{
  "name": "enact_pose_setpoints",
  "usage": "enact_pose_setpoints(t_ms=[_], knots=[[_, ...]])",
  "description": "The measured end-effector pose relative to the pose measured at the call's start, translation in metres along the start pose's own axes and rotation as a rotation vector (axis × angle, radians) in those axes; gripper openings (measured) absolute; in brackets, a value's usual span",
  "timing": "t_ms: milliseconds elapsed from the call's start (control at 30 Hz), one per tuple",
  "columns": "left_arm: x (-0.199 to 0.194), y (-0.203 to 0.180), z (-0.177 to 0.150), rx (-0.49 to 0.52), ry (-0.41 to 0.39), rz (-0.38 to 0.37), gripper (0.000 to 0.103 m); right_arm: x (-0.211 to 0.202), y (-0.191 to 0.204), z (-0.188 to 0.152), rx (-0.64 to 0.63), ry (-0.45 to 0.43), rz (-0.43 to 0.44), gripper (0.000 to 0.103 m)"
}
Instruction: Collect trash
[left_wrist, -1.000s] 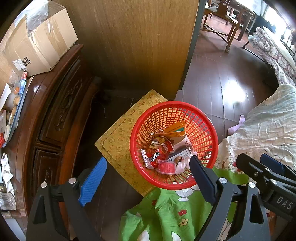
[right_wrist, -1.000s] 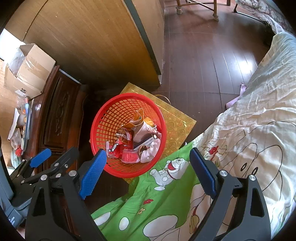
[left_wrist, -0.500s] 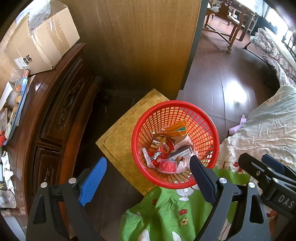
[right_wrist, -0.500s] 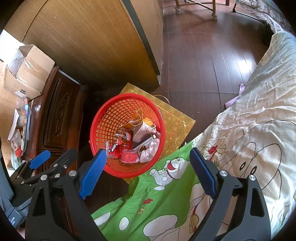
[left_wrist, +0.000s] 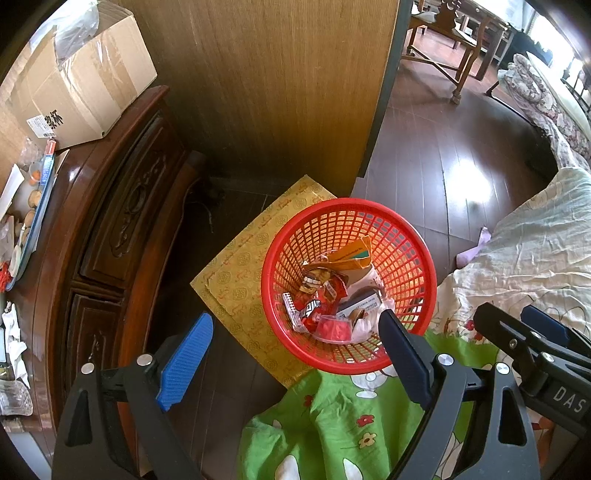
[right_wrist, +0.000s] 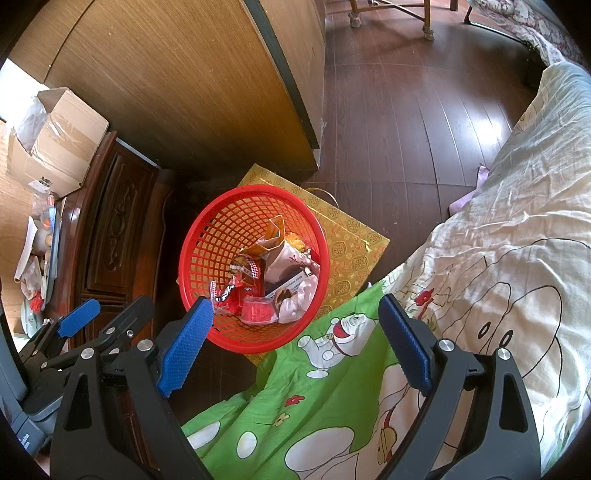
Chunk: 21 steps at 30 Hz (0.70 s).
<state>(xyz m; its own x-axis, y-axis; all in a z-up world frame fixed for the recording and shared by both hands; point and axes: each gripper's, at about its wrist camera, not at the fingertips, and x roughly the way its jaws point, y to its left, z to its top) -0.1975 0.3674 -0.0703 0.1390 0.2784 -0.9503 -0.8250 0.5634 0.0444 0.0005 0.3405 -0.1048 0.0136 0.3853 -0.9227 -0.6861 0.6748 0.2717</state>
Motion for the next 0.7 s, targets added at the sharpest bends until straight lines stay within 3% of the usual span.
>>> enact_pose_setpoints(t_ms=[700], knots=[[0.0025, 0.0041, 0.0017, 0.005, 0.010, 0.001, 0.090, -0.0008, -0.0011, -0.0010, 0.000, 0.001, -0.001, 0.088]])
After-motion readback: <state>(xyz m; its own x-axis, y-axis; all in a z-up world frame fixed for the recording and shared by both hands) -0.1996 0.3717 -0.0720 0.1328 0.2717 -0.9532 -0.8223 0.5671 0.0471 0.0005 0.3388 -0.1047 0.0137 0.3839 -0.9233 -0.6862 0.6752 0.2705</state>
